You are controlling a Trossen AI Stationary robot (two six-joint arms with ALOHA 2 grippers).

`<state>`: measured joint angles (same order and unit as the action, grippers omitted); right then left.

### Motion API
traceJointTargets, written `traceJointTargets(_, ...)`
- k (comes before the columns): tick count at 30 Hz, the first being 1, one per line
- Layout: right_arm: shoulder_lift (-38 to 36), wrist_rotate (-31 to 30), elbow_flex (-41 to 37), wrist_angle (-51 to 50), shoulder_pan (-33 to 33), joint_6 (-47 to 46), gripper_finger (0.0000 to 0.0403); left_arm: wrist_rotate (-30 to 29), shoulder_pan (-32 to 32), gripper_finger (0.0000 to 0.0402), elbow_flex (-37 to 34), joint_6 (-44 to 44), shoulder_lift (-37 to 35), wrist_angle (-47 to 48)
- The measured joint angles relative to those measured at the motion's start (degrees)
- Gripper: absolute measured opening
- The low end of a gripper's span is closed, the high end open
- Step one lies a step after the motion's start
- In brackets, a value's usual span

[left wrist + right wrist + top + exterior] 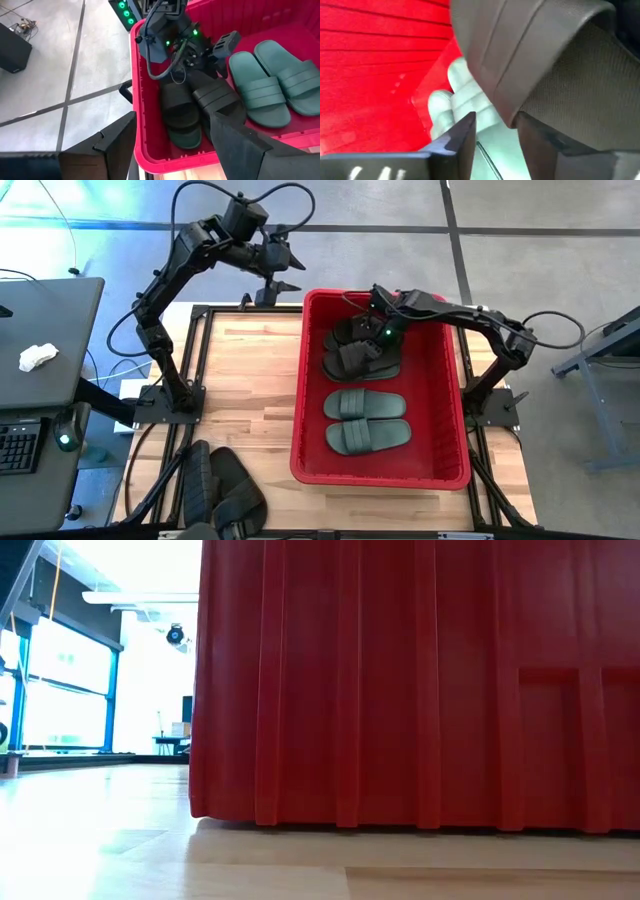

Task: Pick and place slides into bin
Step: Put the black slide into the red container

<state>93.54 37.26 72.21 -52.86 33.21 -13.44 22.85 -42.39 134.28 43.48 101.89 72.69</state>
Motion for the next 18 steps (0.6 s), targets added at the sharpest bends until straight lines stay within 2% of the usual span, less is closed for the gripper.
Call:
traceJointTargets(9,-0.2,-4.9,0.0,0.7,0.2,-3.7,0.0202,0.0,0.0,0.0234,0.0,0.0,0.0,0.0)
traceJointTargets(18,-0.2,-7.1,0.0,2.9,-1.3,-11.0,0.0208,0.0,0.0,0.0234,0.0,0.7,0.0,-0.1)
